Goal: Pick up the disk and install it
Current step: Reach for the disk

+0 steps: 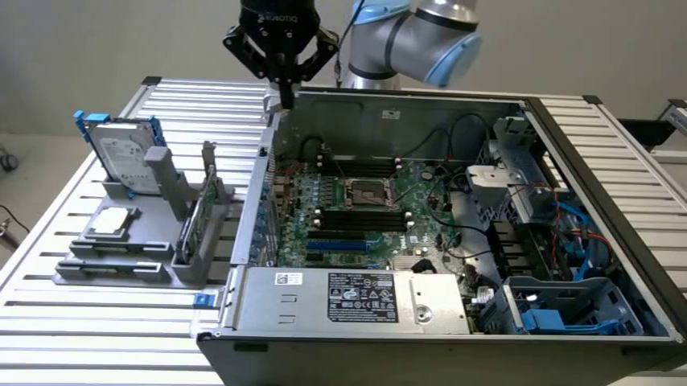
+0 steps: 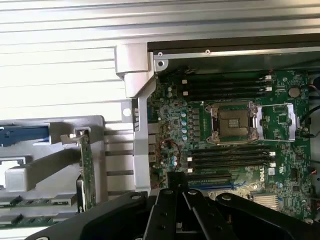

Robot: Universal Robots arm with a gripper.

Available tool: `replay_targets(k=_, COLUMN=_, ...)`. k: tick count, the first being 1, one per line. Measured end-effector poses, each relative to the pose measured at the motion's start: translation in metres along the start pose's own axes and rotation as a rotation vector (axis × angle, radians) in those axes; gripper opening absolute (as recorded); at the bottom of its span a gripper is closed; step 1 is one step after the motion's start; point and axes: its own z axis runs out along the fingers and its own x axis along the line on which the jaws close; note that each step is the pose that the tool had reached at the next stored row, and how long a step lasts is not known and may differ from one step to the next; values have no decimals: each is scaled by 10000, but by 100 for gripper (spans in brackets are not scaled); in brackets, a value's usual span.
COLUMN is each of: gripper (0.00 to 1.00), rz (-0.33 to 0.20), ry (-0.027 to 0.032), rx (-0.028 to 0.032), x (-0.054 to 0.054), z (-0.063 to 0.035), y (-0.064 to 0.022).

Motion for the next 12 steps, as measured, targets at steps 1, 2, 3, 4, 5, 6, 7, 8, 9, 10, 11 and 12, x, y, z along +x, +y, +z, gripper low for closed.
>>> replay_targets(k=1, gripper=11, rz=-1, ry=1, rx=2, x=46, z=-1, y=10)
replay_targets(k=2, gripper=11, rz=-1, ry=1, rx=2, x=94, z=-2, y=17)
replay_targets(k=3, gripper=11, rz=0, ry=1, rx=1, x=139, z=-2, y=23)
replay_targets(k=4, gripper=11, rz=-1, ry=1, rx=1, x=185, z=-2, y=30)
replay_targets(k=5, gripper=11, rz=-1, ry=0, rx=1, x=230, z=-3, y=36)
replay_targets(k=6, gripper=11, rz=0, ry=0, rx=1, x=276, z=-3, y=41)
replay_targets(k=7, gripper=11, rz=0, ry=1, rx=1, x=324, z=-4, y=45)
replay_targets(k=8, gripper=11, rz=-2, ry=0, rx=1, x=370, z=-5, y=50)
replay_targets(k=9, gripper=11, rz=-1, ry=1, rx=2, x=414, z=-6, y=54)
replay_targets(k=10, gripper=11, rz=1, ry=1, rx=2, x=460, z=-6, y=57)
replay_targets(k=11, gripper=11, rz=-1, ry=1, rx=1, x=505, z=-7, y=61)
replay_targets(k=12, gripper=11, rz=-1, ry=1, rx=1, x=550, z=-7, y=64)
